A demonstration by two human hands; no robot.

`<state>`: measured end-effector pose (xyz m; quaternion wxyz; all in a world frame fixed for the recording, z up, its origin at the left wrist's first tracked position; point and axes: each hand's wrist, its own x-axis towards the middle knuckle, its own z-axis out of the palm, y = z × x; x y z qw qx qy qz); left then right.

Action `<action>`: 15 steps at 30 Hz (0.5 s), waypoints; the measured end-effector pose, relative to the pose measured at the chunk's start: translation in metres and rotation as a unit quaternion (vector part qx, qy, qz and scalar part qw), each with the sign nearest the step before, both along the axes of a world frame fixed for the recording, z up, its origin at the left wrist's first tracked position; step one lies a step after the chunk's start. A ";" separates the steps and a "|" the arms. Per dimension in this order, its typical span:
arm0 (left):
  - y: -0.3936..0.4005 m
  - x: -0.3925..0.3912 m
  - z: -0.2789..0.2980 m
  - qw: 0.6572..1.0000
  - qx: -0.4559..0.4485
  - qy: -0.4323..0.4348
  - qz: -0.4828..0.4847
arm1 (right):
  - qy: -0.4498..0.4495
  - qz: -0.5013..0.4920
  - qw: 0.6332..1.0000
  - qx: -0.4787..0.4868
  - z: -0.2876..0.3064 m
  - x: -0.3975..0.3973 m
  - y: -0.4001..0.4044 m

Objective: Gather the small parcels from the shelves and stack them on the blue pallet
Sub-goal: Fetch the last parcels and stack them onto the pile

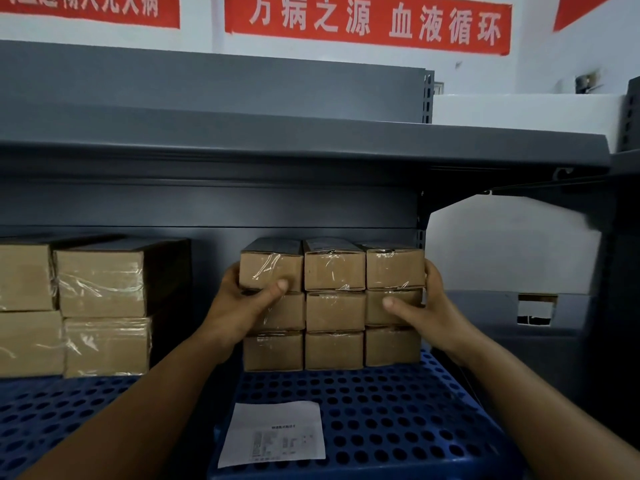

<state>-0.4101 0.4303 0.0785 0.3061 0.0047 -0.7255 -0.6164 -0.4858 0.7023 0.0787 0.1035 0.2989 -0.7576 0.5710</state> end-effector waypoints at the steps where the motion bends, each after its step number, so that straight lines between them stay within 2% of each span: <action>1: 0.000 -0.001 0.001 1.000 0.000 0.000 0.002 | 0.009 -0.012 1.000 -0.016 0.002 0.000 -0.002; 8: 0.009 -0.009 -0.001 0.999 -0.039 0.003 -0.002 | 0.040 -0.115 0.992 -0.004 0.000 0.000 -0.014; 15: 0.008 -0.013 -0.004 0.999 -0.033 0.012 0.019 | 0.060 -0.198 0.978 -0.009 -0.005 -0.001 -0.033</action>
